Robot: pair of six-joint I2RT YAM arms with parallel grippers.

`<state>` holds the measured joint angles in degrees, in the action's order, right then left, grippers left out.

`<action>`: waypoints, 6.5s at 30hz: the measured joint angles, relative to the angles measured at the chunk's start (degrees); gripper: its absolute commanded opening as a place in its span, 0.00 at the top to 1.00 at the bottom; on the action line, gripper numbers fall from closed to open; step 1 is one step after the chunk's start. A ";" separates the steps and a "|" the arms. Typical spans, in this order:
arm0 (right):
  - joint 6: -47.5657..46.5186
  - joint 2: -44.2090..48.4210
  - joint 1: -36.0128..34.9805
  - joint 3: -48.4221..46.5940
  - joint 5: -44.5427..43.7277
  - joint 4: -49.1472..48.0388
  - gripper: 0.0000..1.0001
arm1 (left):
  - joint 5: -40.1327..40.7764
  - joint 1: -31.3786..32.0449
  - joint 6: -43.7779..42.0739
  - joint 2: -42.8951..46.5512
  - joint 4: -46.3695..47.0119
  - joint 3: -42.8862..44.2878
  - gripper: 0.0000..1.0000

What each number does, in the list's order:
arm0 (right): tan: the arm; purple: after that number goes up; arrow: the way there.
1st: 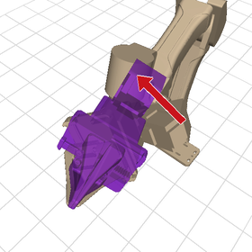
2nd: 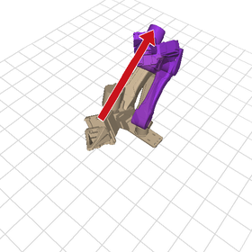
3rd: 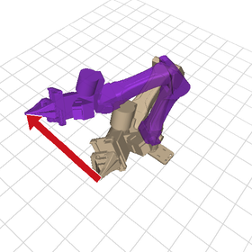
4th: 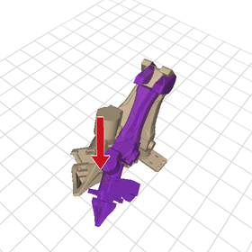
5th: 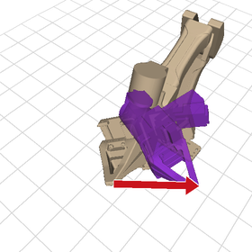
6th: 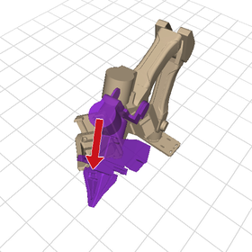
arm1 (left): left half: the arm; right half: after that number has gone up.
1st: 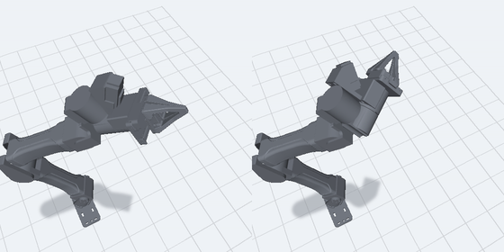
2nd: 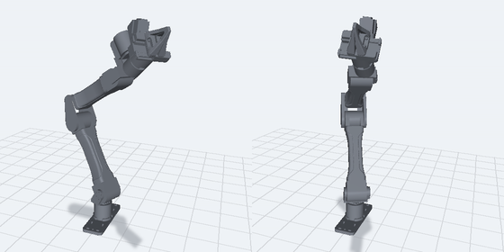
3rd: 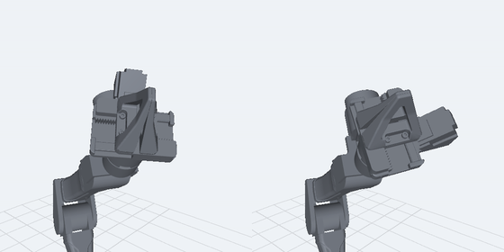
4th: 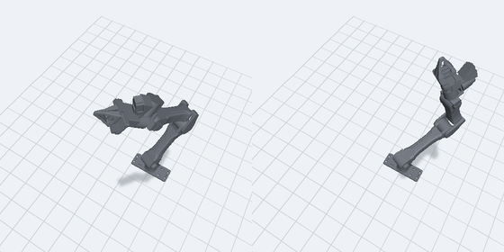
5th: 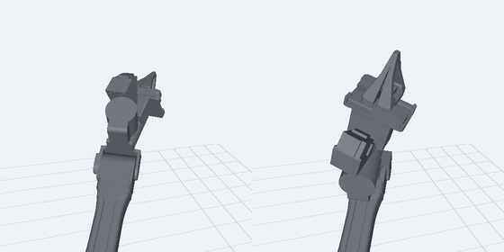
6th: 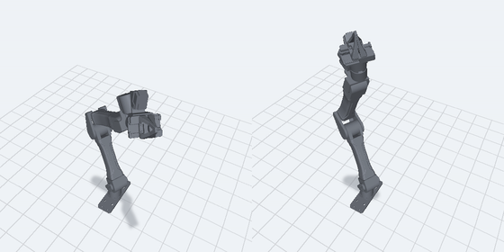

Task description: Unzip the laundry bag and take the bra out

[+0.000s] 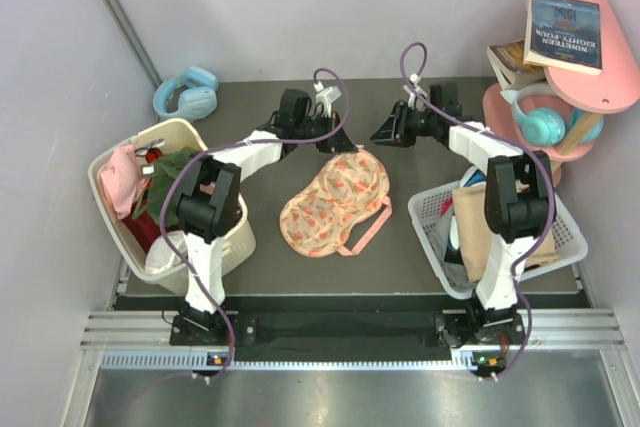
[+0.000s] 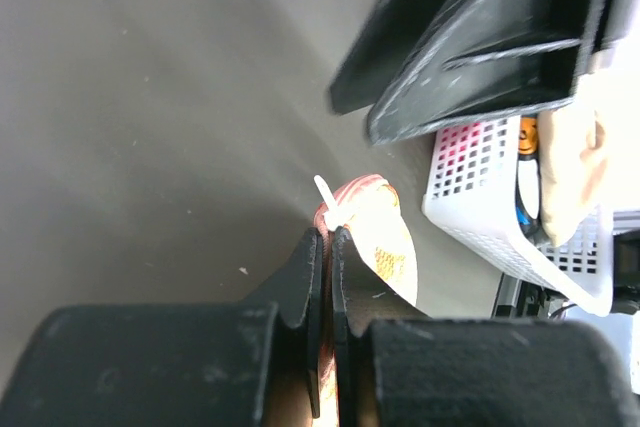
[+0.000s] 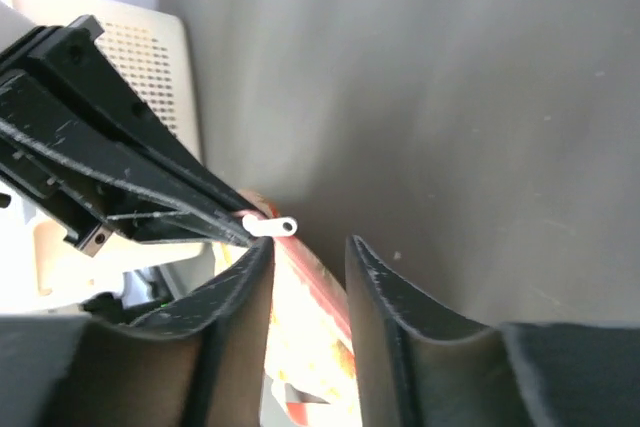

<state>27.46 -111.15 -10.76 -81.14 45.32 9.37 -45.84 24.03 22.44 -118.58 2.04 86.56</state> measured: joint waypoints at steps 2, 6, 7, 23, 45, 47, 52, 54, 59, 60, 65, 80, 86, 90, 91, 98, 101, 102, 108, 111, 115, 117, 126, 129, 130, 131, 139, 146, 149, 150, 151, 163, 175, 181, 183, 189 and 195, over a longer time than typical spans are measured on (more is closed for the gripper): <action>1.88 -0.52 -0.07 0.90 1.40 -2.19 0.57 | -0.44 0.00 0.00 0.46 0.39 -0.07 1.00; 5.22 -1.99 -0.11 2.49 3.76 -5.49 0.54 | -1.05 0.00 0.20 1.11 1.40 -0.72 1.00; 6.14 -2.29 -0.15 2.99 4.24 -6.54 0.53 | -1.11 0.00 0.31 1.11 1.70 -0.83 1.00; 20.50 -2.95 -1.25 6.91 10.54 -25.11 0.52 | -1.40 0.00 2.05 1.11 4.87 -2.67 1.00; 19.63 -3.91 -2.03 7.30 11.80 -25.18 0.76 | -1.25 0.00 3.10 2.03 6.01 -3.67 1.00; 19.56 -3.91 -2.16 7.39 11.76 -25.22 0.77 | -1.25 0.00 3.19 2.10 6.05 -3.76 1.00; 19.50 -3.91 -2.23 7.65 11.78 -25.42 0.92 | -0.85 0.00 3.41 2.10 6.05 -4.09 1.00; 19.30 -3.91 -2.25 7.67 11.76 -25.42 1.00 | -0.63 0.00 3.50 2.12 6.14 -4.31 1.00; 19.10 -3.89 -2.25 8.50 11.56 -25.68 1.00 | -0.15 0.00 3.89 2.34 6.14 -5.18 1.00; 19.06 -3.89 -2.25 8.72 11.50 -25.70 1.00 | 0.09 0.02 3.96 2.47 6.14 -5.44 1.00; 18.38 -3.19 -2.29 9.64 10.16 -24.61 1.00 | 1.01 0.24 4.02 2.62 6.14 -6.38 1.00; 11.63 -0.31 -1.44 9.88 3.74 -14.56 1.00 | 3.43 -0.52 3.98 4.13 5.88 -7.52 1.00; 9.77 -0.31 -1.42 9.88 1.66 -12.20 1.00 | 5.77 -2.14 4.09 4.74 5.29 -7.52 1.00; 8.92 -0.31 -1.42 9.68 0.70 -11.02 1.00 | 7.78 -3.08 4.70 4.94 5.14 -7.52 1.00; 8.59 -0.31 -1.42 9.25 0.46 -10.14 1.00 | 8.22 -3.23 4.92 4.94 5.09 -7.52 1.00; 6.86 -0.35 -1.42 4.94 -0.61 -6.40 1.00 | 12.68 -3.54 6.03 4.94 4.39 -7.39 0.69; 5.68 -0.72 -1.44 3.04 -0.66 -4.61 1.00 | 13.99 -3.69 5.60 4.96 4.04 -7.34 0.38; 5.33 -1.03 -1.42 2.45 -0.59 -3.89 1.00 | 13.79 -3.87 5.07 4.96 4.00 -7.34 0.32; 4.02 -2.84 -1.33 1.07 1.22 -2.34 1.00 | 8.68 -5.05 4.20 5.25 5.55 -7.13 0.20; 3.74 -2.95 -1.31 1.07 2.40 -2.01 1.00 | 5.42 -4.85 4.04 5.09 5.77 -5.38 0.20; 3.52 -2.97 -1.31 0.39 3.96 -1.81 1.00 | 1.42 -4.17 4.02 2.78 6.80 0.09 0.19; 3.45 -2.97 -1.31 0.33 4.50 -1.84 1.00 | -0.76 -3.80 4.00 0.35 7.06 3.93 0.19; 3.41 -2.97 -1.11 0.33 5.38 -1.81 1.00 | -5.88 -2.05 2.99 -6.88 4.28 8.33 0.25; 3.69 -2.97 -1.11 0.33 5.38 -1.90 1.00 | -6.73 -1.53 2.03 -7.37 2.45 8.33 0.36; 3.82 -2.97 -1.11 0.33 5.38 -1.95 1.00 | -7.10 -1.42 1.68 -7.37 1.97 8.33 0.44; 3.91 -2.97 -1.11 0.33 5.38 -1.97 1.00 | -7.32 -1.36 1.38 -7.37 1.70 8.31 0.51; 4.70 -3.06 -1.11 0.33 5.01 -1.88 1.00 | -8.81 -1.42 0.13 -7.34 0.46 6.40 0.94; 5.35 -3.80 -1.14 0.33 4.61 -1.84 1.00 | -8.68 -1.38 -0.07 -6.93 0.50 5.44 1.00; 5.60 -3.80 -1.14 0.33 4.20 -1.84 1.00 | -7.80 -1.38 -0.04 -6.86 0.48 5.42 1.00; 5.62 -3.80 -1.14 0.33 3.98 -1.86 1.00 | -7.19 -1.38 -0.02 -6.80 0.46 5.42 1.00; 5.64 -3.80 -1.14 0.33 3.76 -1.84 1.00 | -6.67 -1.38 0.00 -6.71 0.46 5.40 1.00; 5.62 -3.91 -1.11 0.33 0.98 -2.27 1.00 | 0.55 -2.49 5.03 -6.27 2.51 5.35 1.00; 5.62 -6.51 -1.05 -1.27 0.59 -2.43 1.00 | 5.14 -6.88 10.73 -6.27 5.90 5.05 1.00; 5.60 -8.35 -1.05 -4.57 0.68 -1.60 1.00 | 8.63 -6.97 11.52 -6.27 6.12 4.98 1.00; 5.62 -9.18 -1.05 -6.12 0.70 -1.14 1.00 | 9.79 -7.13 11.76 -6.27 6.14 4.92 1.00; 5.62 -11.82 -1.07 -10.60 0.92 0.61 1.00 | 12.26 -7.56 11.72 -5.62 6.21 3.30 1.00; 5.57 -14.93 -1.18 -16.33 1.31 3.69 1.00 | 13.20 -7.91 10.56 -1.75 6.73 -2.64 1.00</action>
<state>33.04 -126.08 -11.94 -97.47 46.63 13.06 -32.64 16.12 32.99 -120.33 8.78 83.92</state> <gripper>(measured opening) 0.007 0.032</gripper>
